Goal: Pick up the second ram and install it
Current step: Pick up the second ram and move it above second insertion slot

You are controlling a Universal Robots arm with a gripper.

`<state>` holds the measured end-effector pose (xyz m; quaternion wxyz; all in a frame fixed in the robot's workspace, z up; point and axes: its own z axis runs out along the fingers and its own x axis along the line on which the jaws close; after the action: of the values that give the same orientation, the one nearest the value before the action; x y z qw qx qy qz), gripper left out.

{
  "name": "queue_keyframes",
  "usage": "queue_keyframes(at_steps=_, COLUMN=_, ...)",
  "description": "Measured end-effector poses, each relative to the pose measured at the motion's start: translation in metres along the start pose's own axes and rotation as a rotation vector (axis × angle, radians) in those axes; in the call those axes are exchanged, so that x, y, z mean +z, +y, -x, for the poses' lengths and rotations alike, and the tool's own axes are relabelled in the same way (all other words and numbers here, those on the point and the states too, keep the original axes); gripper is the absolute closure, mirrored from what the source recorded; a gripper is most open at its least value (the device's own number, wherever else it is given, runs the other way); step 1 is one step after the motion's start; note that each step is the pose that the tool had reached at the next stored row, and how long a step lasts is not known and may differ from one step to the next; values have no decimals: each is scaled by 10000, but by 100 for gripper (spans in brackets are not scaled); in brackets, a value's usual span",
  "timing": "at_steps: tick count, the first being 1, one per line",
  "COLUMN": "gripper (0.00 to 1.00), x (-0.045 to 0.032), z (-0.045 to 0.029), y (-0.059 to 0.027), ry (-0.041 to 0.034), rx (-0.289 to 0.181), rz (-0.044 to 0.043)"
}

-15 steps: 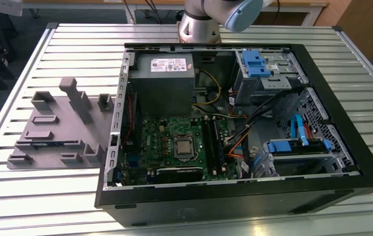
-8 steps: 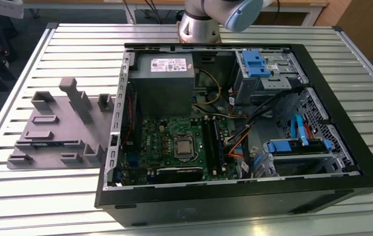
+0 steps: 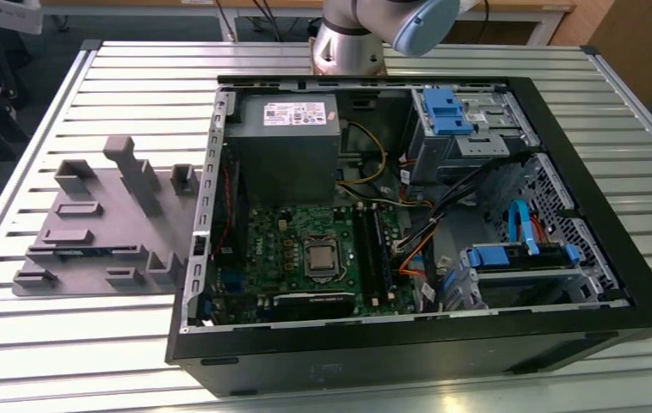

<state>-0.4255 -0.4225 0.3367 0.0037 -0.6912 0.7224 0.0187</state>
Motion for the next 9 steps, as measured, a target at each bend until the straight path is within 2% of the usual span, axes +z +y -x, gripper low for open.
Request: queue_keyframes(at_steps=9, gripper=65, x=34, z=-1, y=1, ry=0, rx=0, rz=0)
